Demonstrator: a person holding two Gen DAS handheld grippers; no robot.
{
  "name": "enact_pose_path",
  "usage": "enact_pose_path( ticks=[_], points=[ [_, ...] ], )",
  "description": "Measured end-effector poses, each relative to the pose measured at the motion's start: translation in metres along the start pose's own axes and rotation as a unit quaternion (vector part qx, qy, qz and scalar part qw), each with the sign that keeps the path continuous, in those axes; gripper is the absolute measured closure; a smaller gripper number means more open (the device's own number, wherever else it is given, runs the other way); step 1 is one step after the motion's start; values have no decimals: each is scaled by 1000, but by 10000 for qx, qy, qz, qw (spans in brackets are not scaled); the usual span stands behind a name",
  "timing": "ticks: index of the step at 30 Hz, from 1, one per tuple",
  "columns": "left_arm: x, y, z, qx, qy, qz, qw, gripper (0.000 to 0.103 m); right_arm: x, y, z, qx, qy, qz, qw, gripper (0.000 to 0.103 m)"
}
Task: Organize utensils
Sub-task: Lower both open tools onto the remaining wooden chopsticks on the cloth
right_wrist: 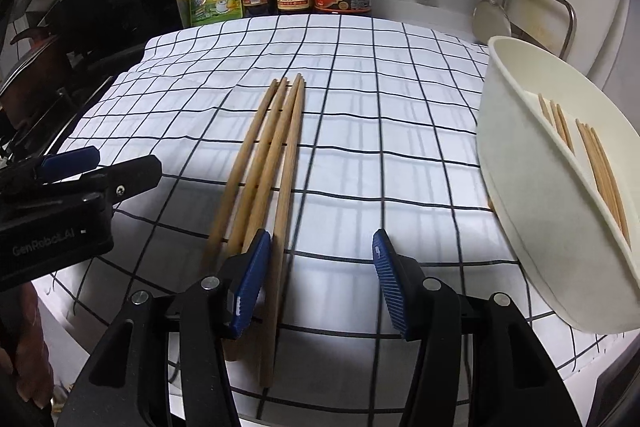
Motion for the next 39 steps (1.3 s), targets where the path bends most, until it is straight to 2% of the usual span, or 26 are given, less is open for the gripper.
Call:
enact_pose_path(
  ticks=[11,21,25,27,39],
  points=[
    [-7,30,11,-38,-137,261,9996,21,-9,33,-8,-113,105,321,9994,52],
    [-10,41,23,63,-281,383,9989,21,-9,38,-9,-54,151,379,9992,52],
    [-13,42,29,169,-382,451,9981,17,-9,39,-9,-40,155,363,9992,52],
    [-14,39,29,221,-365,445,9981,13,-9,38,-8,-33,153,359,9992,52],
    [-12,-1,29,439,-413,111,9981,11,-1,32,-1,-47,154,190,9997,52]
  ],
)
Point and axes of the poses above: each gripper's, at about its wrist camera, not at the fingertips, and z roughly the way its jaws point, y to its right, x to its top, the point moved 9 cm from there along z, roughly the way its jaws point, and after that the axes turned 3 degrees about -y, right-handed, at the moved point
